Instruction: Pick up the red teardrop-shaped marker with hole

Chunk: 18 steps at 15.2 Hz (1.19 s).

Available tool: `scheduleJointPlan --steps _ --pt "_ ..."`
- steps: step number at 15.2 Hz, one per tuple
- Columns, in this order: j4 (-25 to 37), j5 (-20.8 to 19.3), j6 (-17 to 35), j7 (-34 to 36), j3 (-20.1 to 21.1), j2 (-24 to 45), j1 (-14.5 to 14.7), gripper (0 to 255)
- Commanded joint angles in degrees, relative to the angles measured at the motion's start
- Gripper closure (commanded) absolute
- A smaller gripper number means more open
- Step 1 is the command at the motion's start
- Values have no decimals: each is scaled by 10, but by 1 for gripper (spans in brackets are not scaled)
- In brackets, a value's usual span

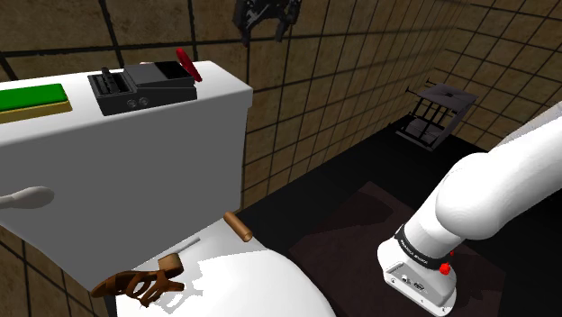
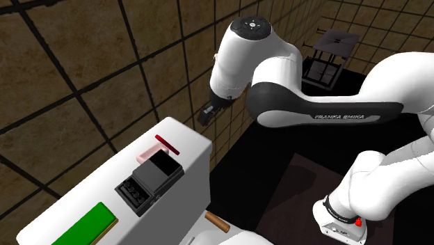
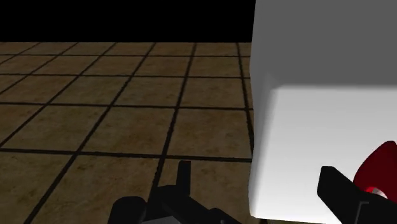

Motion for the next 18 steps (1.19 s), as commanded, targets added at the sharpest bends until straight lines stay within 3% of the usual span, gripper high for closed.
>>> scheduleJointPlan --steps 1,5,8,11,14,18 --pt "40 -35 -5 27 24 38 2 0" --pt "137 -120 -30 81 69 131 18 0" --pt "224 -194 -63 116 92 210 48 0" --pt "327 -271 -107 138 102 297 97 0" --pt "455 -345 -158 138 95 392 165 0" --pt "399 -336 -123 156 93 375 151 0"
